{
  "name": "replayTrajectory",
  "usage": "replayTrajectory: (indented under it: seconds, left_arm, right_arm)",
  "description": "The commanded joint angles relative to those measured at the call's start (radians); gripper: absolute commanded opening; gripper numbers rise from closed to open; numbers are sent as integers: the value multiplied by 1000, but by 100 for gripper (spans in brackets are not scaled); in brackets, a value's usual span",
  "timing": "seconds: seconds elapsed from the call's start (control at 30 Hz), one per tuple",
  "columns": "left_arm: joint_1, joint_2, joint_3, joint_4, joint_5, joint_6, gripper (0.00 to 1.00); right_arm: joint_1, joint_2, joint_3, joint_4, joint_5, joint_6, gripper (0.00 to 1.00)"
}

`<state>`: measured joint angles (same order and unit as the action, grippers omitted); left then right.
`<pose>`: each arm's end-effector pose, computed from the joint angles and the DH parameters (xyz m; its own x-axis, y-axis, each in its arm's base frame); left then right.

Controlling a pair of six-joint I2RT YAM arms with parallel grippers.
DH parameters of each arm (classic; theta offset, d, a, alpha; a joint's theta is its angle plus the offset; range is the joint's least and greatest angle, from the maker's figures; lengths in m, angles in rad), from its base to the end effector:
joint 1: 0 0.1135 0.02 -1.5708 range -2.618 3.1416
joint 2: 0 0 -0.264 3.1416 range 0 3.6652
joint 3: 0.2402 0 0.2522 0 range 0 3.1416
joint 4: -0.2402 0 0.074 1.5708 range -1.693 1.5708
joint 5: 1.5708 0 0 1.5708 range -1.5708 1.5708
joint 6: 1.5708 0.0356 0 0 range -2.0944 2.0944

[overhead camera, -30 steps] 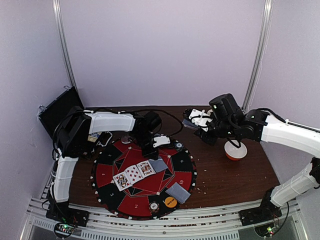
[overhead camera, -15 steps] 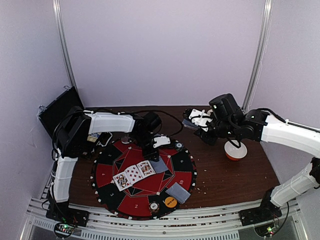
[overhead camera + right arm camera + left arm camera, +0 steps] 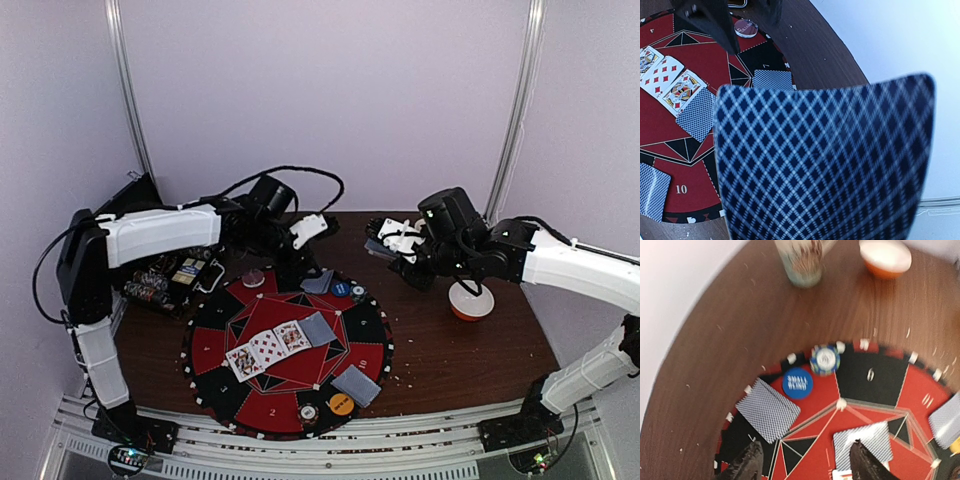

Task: Distribute texas hold em gaming equipment
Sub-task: Pick up the poker card from the face-down deck piles.

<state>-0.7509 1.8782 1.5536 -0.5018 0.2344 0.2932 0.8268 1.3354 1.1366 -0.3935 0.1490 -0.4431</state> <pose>0.3049 -0.2959 0.2640 -0.2897 0.6549 -0.6980 0.9009 0.4329 0.0323 0.2077 0.2179 0.3197 -0.0654 -0.6971 -0.7140 -0.7441 0.5108 -0.4306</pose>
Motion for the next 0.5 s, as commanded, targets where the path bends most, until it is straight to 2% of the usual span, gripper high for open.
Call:
replayTrajectory:
  seconds: [0.0,0.07,0.13,0.2,0.27,0.47]
  left_arm:
    - [55,-160,-103,324,270,-288,72]
    - [60,-215,-171,476,375,-426,80]
    - [61,-222,-204,592,452,-568,84]
    - [58,-192,-189,629,531,-659,86]
    - [43,-160,-161,617,552,-693,88]
    - [2,-116,-101,532,514,-659,88]
  right_arm:
    - [19,-8,30,-4,0,-10,29]
    - [37,-9,31,14,0,-19,29]
    - [50,-5,32,31,-6,-24,29]
    - [60,5,40,39,-13,-27,29]
    - [72,18,50,42,-14,-31,29]
    - [93,55,75,51,-24,-32,29]
